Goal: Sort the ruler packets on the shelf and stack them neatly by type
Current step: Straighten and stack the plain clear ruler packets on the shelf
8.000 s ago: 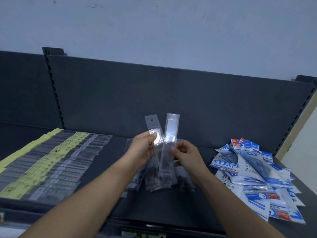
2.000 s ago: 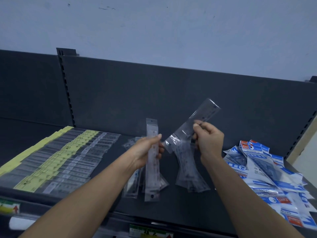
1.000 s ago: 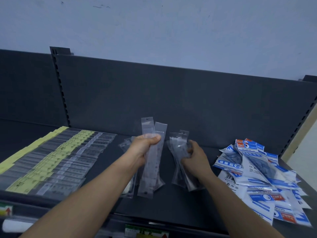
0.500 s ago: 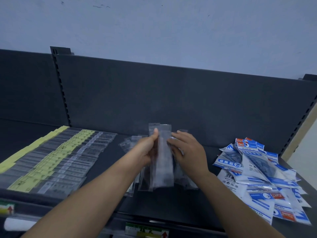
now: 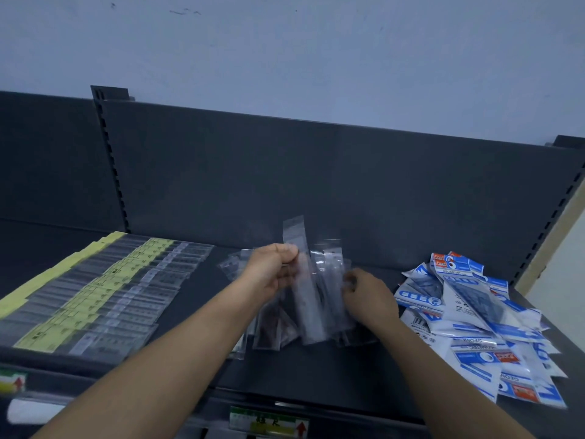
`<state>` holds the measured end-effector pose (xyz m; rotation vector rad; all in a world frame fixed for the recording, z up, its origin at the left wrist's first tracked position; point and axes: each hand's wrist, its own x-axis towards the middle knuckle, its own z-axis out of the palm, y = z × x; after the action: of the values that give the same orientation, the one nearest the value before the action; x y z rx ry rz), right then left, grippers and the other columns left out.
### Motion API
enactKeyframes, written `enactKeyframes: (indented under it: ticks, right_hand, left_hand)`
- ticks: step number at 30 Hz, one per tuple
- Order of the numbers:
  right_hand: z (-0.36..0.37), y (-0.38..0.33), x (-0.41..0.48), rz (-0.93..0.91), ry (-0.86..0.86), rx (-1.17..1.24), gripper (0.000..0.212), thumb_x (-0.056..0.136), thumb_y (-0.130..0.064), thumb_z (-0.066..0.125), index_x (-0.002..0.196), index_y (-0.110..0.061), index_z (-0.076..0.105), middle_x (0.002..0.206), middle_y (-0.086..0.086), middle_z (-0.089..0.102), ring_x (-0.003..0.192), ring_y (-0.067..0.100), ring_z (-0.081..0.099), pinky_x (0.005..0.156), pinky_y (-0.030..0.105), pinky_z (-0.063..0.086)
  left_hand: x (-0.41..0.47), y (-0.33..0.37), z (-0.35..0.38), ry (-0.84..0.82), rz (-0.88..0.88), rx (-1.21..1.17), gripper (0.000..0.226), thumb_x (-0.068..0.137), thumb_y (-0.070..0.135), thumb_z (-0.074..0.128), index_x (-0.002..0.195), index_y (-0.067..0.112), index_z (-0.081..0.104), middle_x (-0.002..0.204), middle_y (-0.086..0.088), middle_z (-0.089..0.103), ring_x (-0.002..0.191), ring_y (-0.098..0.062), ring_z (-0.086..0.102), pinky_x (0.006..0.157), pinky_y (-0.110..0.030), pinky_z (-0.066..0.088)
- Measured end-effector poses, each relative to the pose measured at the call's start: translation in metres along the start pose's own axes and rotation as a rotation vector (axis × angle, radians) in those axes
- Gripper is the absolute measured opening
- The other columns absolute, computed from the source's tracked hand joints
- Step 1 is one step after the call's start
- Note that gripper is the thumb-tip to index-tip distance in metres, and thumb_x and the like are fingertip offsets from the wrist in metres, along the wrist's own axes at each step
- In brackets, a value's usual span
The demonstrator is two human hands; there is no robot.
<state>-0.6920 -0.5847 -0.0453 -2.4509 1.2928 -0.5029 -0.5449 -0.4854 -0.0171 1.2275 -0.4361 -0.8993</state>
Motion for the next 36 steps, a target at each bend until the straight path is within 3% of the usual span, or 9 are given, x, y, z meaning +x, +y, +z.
enactKeyframes:
  ticks: [5,10,13,16,19,25,28,32,36]
  right_hand:
    - [-0.007,-0.017,-0.005,-0.148,0.118,0.458,0.029,0.092,-0.042,0.057,0.079,-0.016,0.063,0.075,0.001,0.064,0.077,0.018,0.059,0.064,0.029,0.041]
    - [-0.004,-0.022,-0.002,-0.12,0.031,0.402,0.022,0.089,-0.03,0.065,0.104,-0.022,0.052,0.064,-0.006,0.057,0.065,0.012,0.056,0.067,0.032,0.046]
    - [-0.001,-0.011,0.003,-0.009,0.102,0.126,0.031,0.09,-0.031,0.06,0.117,-0.019,0.05,0.098,0.003,0.065,0.097,0.025,0.059,0.075,0.034,0.044]
    - [0.002,-0.008,0.003,-0.06,0.116,-0.284,0.039,0.089,-0.037,0.058,0.123,-0.018,0.052,0.121,0.006,0.057,0.114,0.026,0.047,0.089,0.035,0.04]
    - [0.009,-0.03,0.003,-0.199,0.114,-0.206,0.03,0.092,-0.032,0.054,0.119,-0.02,0.059,0.119,0.003,0.061,0.114,0.024,0.049,0.09,0.034,0.04]
    - [0.038,-0.077,-0.002,-0.16,-0.437,0.362,0.039,0.09,-0.008,0.052,0.129,-0.016,0.051,0.121,0.002,0.062,0.114,0.017,0.057,0.102,0.03,0.043]
    - [0.046,-0.087,-0.005,-0.046,-0.46,0.592,0.048,0.09,-0.004,0.05,0.136,-0.016,0.045,0.125,0.002,0.057,0.114,0.017,0.054,0.102,0.03,0.044]
    - [0.046,-0.096,-0.006,0.176,-0.46,0.998,0.028,0.086,0.006,0.054,0.096,-0.02,0.051,0.091,0.007,0.062,0.074,0.017,0.059,0.074,0.037,0.05]
    - [0.048,-0.096,-0.006,0.292,-0.439,1.106,0.049,0.086,0.01,0.052,0.126,-0.016,0.041,0.097,0.015,0.058,0.066,0.017,0.055,0.057,0.028,0.048]
  left_hand:
    - [-0.001,-0.001,0.006,-0.031,0.043,0.007,0.014,0.094,0.007,0.057,0.08,0.007,0.06,0.069,-0.008,0.07,0.059,-0.018,0.069,0.058,-0.031,0.058]
    - [0.003,-0.006,0.002,0.07,0.13,0.362,0.005,0.093,0.019,0.061,0.092,0.014,0.061,0.093,-0.008,0.066,0.075,-0.013,0.062,0.064,-0.021,0.05]
    - [0.007,-0.007,-0.026,0.264,0.1,1.227,0.063,0.086,0.054,0.059,0.137,0.02,0.045,0.141,-0.007,0.048,0.129,-0.027,0.044,0.106,-0.041,0.034]
    - [-0.002,-0.007,-0.047,0.237,-0.081,1.557,0.116,0.072,0.082,0.05,0.154,0.014,0.003,0.16,-0.012,0.011,0.147,-0.031,0.013,0.114,-0.051,0.014]
    - [-0.003,-0.01,-0.053,0.19,-0.092,1.528,0.127,0.066,0.079,0.061,0.153,0.012,-0.003,0.16,-0.014,0.011,0.146,-0.031,0.014,0.114,-0.046,0.018]
    - [0.007,-0.005,-0.061,0.224,-0.095,1.023,0.139,0.064,0.028,0.089,0.15,0.023,-0.02,0.16,-0.014,-0.004,0.146,-0.033,0.012,0.115,-0.043,0.029]
    - [0.009,-0.008,-0.07,0.248,-0.066,0.822,0.14,0.059,0.018,0.091,0.152,0.018,-0.014,0.156,-0.011,0.023,0.139,-0.029,0.033,0.108,-0.039,0.039]
    - [0.006,-0.009,-0.072,0.321,-0.033,0.607,0.067,0.06,-0.001,0.084,0.118,0.002,0.05,0.116,-0.015,0.062,0.099,-0.029,0.062,0.084,-0.04,0.056]
    - [0.001,-0.005,-0.071,0.26,-0.022,0.359,0.047,0.065,-0.012,0.078,0.102,0.004,0.055,0.098,-0.018,0.067,0.08,-0.03,0.067,0.068,-0.039,0.058]
